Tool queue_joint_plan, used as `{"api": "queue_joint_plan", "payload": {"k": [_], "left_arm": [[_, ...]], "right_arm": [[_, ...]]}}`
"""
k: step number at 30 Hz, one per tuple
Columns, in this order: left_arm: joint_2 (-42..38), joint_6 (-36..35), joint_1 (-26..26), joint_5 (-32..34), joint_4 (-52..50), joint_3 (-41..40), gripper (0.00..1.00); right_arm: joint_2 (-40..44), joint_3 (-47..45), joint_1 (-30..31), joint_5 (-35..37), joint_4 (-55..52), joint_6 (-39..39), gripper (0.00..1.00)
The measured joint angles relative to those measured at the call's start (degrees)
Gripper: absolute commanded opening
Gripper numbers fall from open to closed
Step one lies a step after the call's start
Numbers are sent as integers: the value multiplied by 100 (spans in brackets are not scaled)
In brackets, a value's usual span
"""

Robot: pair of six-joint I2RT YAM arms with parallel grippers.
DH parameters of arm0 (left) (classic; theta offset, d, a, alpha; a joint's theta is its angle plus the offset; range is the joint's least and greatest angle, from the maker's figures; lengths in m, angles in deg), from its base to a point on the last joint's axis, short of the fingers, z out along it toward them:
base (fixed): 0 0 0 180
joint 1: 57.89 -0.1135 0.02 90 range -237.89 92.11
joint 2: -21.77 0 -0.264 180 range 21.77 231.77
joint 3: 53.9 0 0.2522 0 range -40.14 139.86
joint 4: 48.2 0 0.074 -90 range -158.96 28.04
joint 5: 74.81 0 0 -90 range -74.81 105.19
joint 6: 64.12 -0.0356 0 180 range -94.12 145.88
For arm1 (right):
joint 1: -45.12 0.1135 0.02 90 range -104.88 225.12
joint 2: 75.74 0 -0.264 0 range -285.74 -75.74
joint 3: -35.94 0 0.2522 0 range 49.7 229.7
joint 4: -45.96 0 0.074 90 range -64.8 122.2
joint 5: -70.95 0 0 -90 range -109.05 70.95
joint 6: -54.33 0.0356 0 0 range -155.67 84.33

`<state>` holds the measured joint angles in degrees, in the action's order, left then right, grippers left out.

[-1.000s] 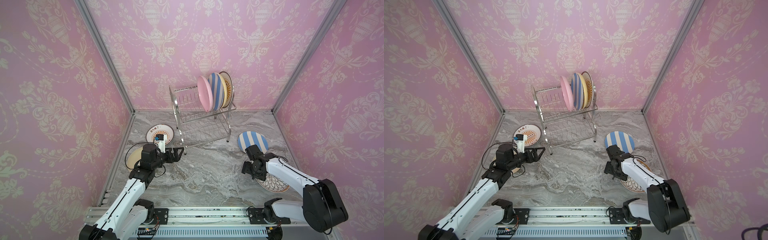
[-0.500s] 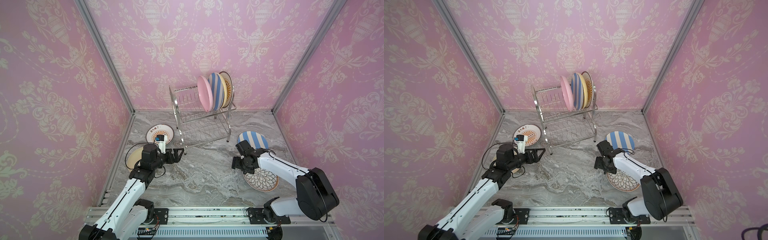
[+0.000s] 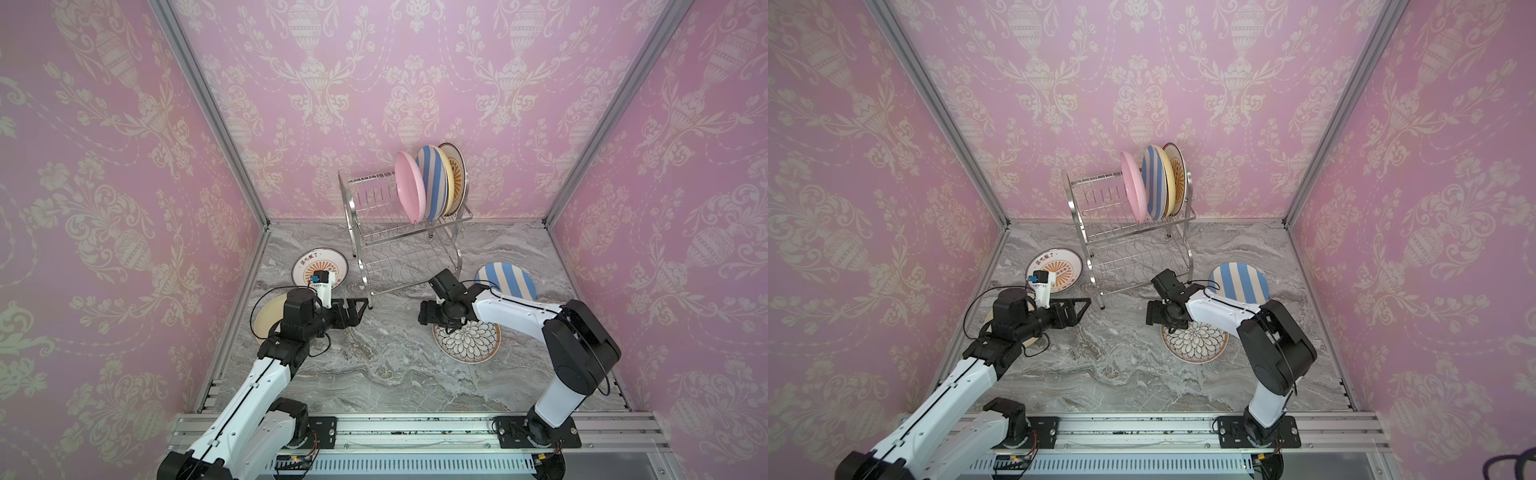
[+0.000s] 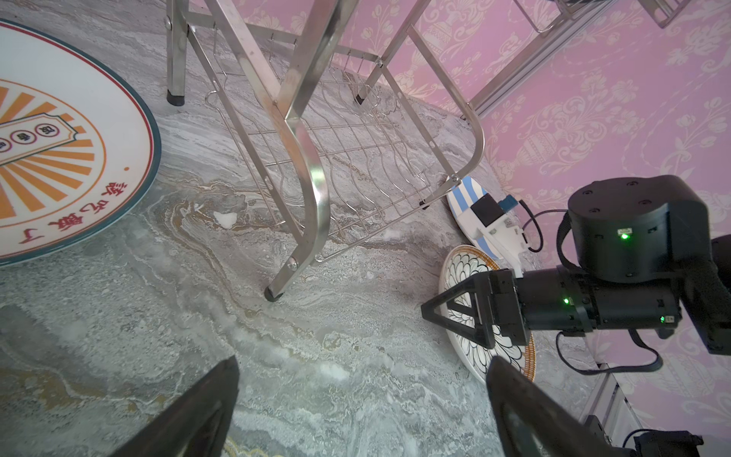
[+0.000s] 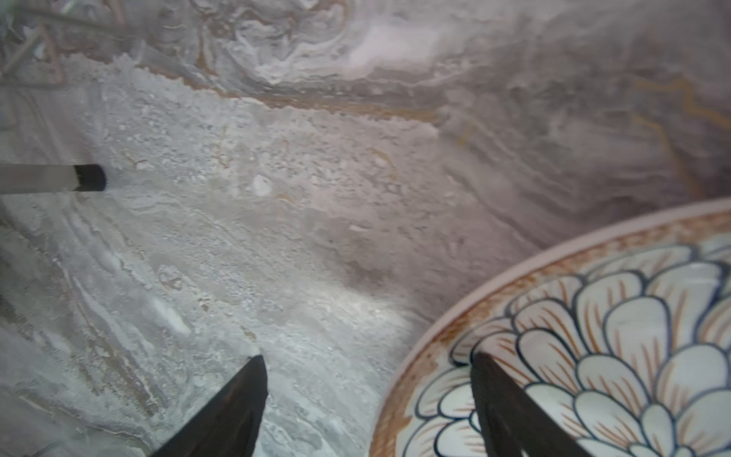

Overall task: Load plates into a dish rack
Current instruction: Move the plate to the center of the table.

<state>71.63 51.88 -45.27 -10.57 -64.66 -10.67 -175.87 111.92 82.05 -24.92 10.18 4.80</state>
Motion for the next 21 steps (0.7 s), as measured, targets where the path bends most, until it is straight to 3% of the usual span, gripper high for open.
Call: {"api": "queue_joint_plan", "payload": {"k": [4, 9, 14, 21], "left_arm": [[22, -57, 0, 0, 0, 0, 99], [188, -127, 0, 0, -2, 39, 99], [267, -131, 4, -2, 4, 61, 99], [275, -133, 44, -2, 11, 61, 99]], "right_arm": [[-297, 555, 251, -219, 59, -136, 81], [129, 732, 343, 52, -306, -328, 82], [1464, 160, 184, 824, -992, -385, 80], [3318, -1443, -1016, 1228, -1508, -229, 72]]}}
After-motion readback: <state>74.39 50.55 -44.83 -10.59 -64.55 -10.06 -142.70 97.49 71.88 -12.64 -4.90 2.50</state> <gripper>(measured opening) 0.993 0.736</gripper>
